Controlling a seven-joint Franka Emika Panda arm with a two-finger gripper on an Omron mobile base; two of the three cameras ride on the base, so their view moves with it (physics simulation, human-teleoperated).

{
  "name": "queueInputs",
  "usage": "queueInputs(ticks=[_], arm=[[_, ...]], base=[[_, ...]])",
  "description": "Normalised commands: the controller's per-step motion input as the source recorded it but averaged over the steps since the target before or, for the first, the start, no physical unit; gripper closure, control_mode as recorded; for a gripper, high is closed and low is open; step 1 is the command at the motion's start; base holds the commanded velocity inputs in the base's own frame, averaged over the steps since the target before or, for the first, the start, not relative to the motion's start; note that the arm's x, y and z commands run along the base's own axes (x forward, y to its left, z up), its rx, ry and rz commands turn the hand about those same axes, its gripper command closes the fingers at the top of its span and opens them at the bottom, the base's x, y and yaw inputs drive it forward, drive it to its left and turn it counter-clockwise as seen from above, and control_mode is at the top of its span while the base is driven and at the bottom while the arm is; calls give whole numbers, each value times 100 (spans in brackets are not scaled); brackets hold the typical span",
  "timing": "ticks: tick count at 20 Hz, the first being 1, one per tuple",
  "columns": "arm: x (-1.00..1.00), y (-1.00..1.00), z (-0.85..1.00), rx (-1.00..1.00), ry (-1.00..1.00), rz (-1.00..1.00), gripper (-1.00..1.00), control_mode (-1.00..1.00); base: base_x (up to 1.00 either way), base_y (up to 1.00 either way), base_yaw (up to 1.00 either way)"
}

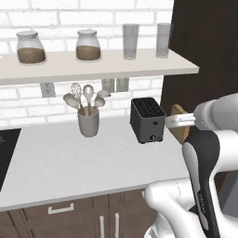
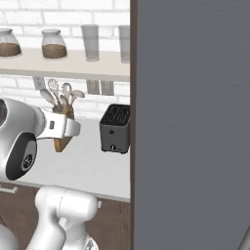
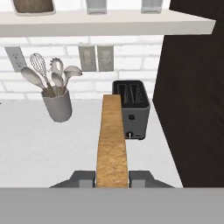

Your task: Start the toaster. Once the lever pops up, take the bread to the plate on the dining counter.

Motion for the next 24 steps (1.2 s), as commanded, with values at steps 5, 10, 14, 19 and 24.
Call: queueInputs(ticks=[5,10,14,19,24], arm=[[-9,0,0,0,0,0,100,-100],[-3,0,0,0,0,0,100,100],[0,0,0,0,0,0,100,100],[0,0,0,0,0,0,100,100],[0,0,0,0,0,0,100,100]], base=[[0,0,0],[-47,4,3],[-99,21,22],[-79,50,45],[-38,62,70]])
